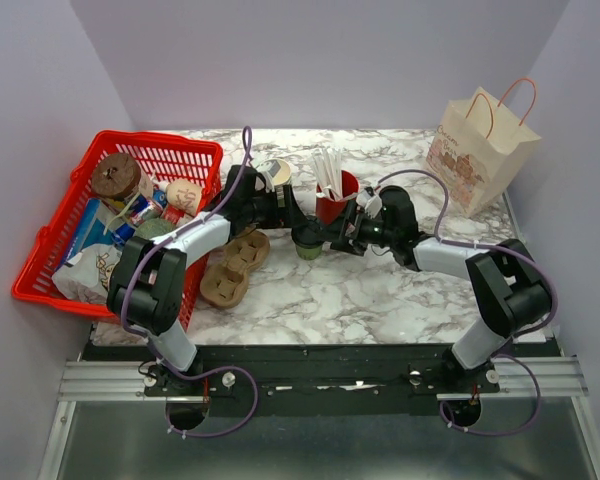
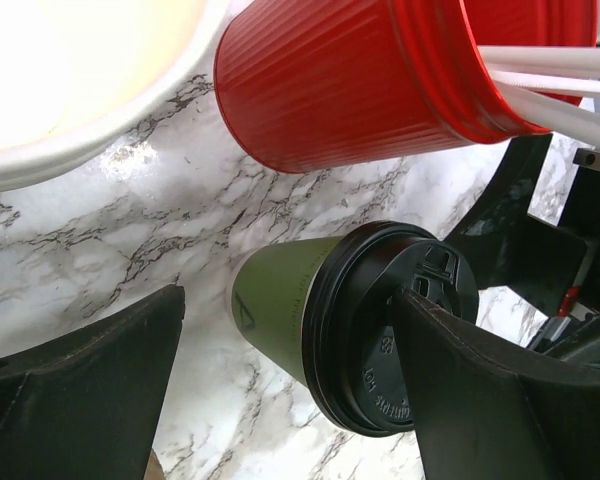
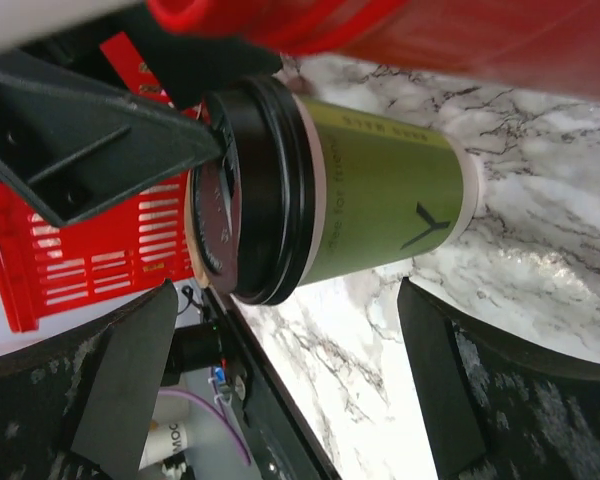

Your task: Pack the takeout coffee

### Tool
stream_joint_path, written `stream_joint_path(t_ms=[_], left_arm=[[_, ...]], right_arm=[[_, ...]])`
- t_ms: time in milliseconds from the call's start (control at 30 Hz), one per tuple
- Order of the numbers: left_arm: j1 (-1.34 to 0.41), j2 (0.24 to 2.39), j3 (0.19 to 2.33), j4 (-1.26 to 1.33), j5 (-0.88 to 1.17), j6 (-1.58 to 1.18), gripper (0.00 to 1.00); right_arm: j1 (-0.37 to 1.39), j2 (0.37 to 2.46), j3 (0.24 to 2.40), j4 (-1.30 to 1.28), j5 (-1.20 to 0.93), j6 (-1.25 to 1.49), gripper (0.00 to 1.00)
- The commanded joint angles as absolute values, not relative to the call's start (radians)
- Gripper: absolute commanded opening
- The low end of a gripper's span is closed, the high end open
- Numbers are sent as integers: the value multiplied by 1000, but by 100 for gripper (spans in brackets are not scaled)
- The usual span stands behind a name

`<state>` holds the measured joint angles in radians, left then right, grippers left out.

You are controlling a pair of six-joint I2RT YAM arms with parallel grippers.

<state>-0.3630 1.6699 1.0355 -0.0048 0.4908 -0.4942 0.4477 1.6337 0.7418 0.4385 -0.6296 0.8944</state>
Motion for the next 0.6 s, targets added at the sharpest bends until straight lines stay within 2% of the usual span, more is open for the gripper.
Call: stream_joint_path(t_ms=[0, 567], left_arm=[[-359, 1680, 1008, 41, 502, -541, 91], [-351, 1724, 968, 49, 469, -578, 89]], right_arm=[[451, 1681, 796, 385, -572, 899, 100], [454, 1726, 764, 213, -448, 784, 96]])
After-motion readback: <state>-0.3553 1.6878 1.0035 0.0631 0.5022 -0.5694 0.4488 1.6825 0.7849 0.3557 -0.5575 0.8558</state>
